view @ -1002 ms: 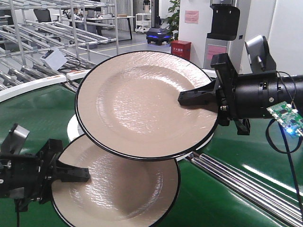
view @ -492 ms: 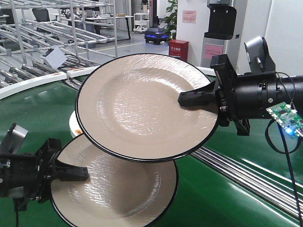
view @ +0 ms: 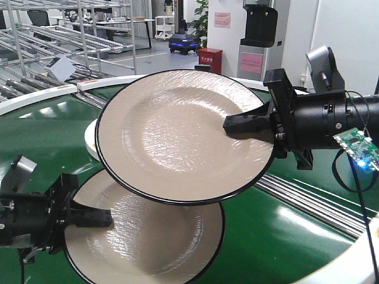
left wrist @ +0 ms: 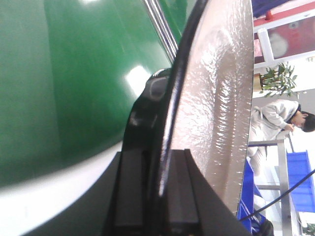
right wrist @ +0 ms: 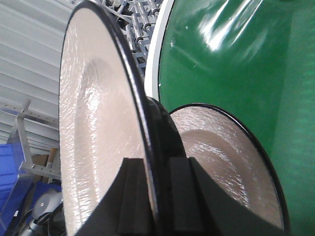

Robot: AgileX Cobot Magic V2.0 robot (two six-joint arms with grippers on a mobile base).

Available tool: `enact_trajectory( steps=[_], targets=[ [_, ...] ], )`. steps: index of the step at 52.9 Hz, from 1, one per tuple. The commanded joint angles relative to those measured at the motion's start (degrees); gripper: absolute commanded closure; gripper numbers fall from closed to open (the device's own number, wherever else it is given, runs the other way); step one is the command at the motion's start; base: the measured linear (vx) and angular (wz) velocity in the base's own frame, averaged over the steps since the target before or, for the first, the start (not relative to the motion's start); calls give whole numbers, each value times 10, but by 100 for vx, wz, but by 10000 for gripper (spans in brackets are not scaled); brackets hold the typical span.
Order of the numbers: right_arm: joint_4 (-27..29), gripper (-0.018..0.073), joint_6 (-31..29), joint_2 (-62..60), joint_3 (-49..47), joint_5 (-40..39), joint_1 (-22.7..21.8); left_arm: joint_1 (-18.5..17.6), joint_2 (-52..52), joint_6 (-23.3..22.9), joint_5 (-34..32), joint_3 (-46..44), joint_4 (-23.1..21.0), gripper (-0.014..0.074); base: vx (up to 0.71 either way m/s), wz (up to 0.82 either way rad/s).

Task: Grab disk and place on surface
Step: 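Hold both plates while the base turns away from the conveyor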

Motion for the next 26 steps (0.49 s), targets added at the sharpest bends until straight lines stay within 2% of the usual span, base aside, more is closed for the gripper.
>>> enact_trajectory(
  steps=[1,15,26],
  targets=[
    [70,567,1,-25,-24,-23,-3,-2,-21,-6,10,-20,-71,596,-31,-2],
    [70,567,1,-25,-24,-23,-3,-2,-21,-6,11,-20,-71,596,-32,-5],
    [70,567,1,-25,-24,-23,-3,-2,-21,-6,11,-20,-71,596,-30,-20]
  ],
)
